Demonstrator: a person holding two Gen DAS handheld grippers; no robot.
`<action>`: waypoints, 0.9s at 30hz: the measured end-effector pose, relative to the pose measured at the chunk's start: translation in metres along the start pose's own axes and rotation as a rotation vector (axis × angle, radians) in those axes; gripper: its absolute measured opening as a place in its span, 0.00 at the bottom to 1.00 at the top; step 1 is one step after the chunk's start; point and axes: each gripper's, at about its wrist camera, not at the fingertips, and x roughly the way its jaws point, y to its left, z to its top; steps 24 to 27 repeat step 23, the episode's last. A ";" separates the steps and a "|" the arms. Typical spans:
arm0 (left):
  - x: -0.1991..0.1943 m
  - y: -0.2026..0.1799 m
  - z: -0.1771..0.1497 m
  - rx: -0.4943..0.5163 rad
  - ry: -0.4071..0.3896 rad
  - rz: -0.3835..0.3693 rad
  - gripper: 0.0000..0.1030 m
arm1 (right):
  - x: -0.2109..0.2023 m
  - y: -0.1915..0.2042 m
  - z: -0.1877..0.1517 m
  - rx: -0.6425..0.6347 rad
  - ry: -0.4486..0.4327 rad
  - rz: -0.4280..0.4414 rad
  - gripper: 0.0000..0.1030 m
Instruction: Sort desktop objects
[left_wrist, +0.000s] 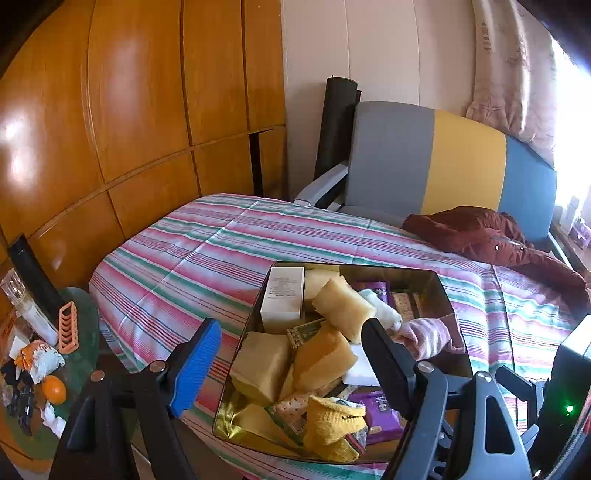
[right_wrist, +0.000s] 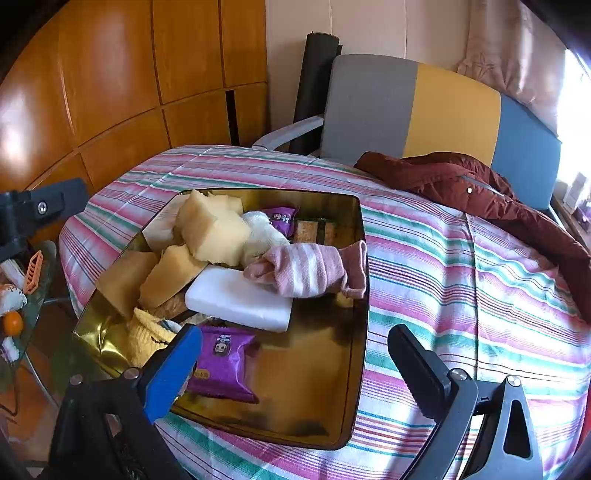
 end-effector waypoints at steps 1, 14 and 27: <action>0.000 0.000 0.000 -0.002 0.002 0.000 0.78 | 0.000 0.000 0.000 0.000 0.000 0.001 0.98; 0.009 -0.002 -0.007 0.024 0.030 0.004 0.74 | 0.000 0.001 -0.002 -0.011 0.000 -0.008 0.98; 0.004 0.001 -0.003 0.040 -0.014 0.037 0.64 | -0.013 -0.018 0.002 0.047 -0.072 -0.038 0.98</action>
